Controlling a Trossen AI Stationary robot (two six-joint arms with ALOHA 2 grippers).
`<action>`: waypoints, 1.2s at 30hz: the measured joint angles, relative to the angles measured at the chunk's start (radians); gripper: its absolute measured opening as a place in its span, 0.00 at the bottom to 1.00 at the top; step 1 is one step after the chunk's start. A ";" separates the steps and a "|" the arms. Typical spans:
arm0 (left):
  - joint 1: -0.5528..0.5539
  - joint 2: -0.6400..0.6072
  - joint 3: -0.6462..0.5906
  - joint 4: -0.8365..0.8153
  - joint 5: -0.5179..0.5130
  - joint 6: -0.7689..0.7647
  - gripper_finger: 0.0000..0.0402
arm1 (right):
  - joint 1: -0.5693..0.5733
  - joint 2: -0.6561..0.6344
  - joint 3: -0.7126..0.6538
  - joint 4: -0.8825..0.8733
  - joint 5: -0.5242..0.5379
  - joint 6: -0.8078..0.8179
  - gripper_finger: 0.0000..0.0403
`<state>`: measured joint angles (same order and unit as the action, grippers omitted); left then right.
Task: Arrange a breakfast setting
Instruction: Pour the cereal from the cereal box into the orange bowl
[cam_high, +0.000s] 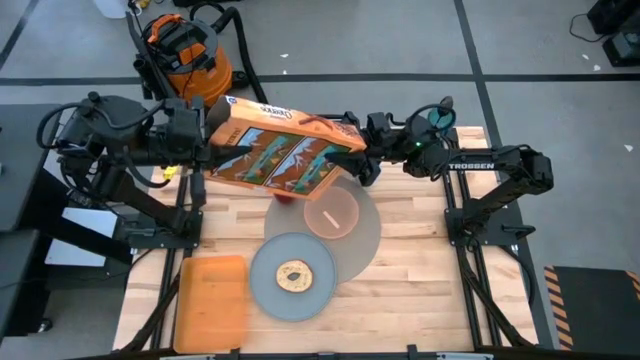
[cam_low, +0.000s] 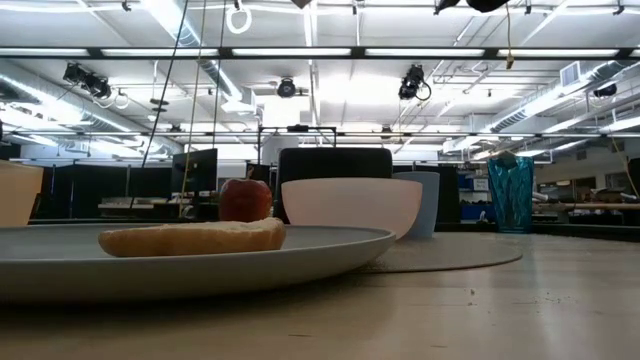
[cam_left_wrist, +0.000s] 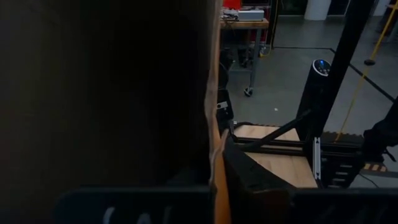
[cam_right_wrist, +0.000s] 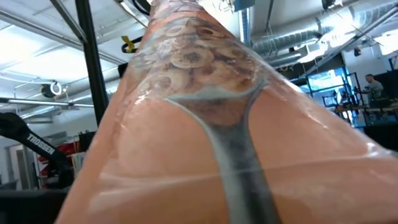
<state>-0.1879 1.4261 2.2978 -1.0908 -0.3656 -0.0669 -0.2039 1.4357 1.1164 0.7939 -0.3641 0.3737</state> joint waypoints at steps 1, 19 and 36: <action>0.000 0.000 0.000 0.000 0.000 0.000 0.03 | 0.000 0.000 0.000 0.003 0.000 0.000 0.70; 0.002 -0.029 -0.004 -0.008 0.004 -0.034 0.28 | -0.008 0.002 0.000 -0.008 -0.014 -0.050 0.53; -0.129 -0.165 -0.002 -0.069 0.023 -0.075 0.53 | -0.035 -0.114 0.000 -0.216 -0.055 -0.089 0.53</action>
<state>-0.3165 1.2610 2.2957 -1.1599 -0.3430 -0.1424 -0.2391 1.3217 1.1164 0.5775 -0.4190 0.2846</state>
